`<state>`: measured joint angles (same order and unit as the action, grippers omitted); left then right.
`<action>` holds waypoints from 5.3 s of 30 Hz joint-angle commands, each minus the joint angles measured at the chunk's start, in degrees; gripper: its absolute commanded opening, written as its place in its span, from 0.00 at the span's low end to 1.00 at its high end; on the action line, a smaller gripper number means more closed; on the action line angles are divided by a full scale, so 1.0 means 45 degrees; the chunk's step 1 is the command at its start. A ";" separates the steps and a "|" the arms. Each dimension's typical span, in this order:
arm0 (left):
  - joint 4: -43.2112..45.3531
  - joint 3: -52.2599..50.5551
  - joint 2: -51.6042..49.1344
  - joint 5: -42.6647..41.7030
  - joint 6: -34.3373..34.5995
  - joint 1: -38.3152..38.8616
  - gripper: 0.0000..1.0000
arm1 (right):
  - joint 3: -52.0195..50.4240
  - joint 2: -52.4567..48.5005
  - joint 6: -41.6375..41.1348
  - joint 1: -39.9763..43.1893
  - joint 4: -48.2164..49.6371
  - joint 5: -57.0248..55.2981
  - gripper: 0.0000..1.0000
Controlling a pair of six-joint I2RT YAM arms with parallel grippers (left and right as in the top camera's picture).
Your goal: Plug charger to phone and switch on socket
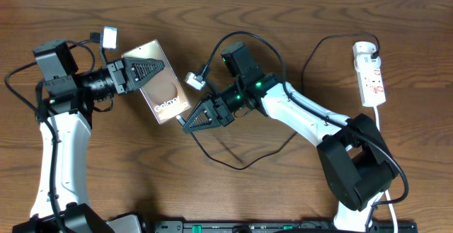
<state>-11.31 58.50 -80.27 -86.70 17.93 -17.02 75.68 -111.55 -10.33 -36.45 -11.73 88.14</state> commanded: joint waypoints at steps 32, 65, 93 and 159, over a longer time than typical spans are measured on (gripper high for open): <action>-0.0117 0.0131 0.0049 -0.0486 -0.0695 0.0884 0.07 | 0.0005 0.0214 -0.0573 -0.0087 0.0597 0.0311 0.01; 0.1977 0.0131 0.0049 0.1477 0.2147 0.0869 0.07 | 0.0005 0.0214 -0.2225 0.0379 0.2385 0.0306 0.01; 0.7611 0.0131 0.0049 0.1413 0.7344 -0.1205 0.07 | 0.0000 0.0214 -0.3342 0.1841 0.1977 -0.1491 0.01; 0.9874 0.0131 0.0491 -0.0063 0.9457 -0.1428 0.07 | 0.1064 0.0287 0.2477 0.2769 -0.8903 -0.7019 0.01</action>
<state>32.47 58.50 -79.70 -85.86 60.20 -23.42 74.81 -110.48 -13.37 -23.79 -52.21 30.89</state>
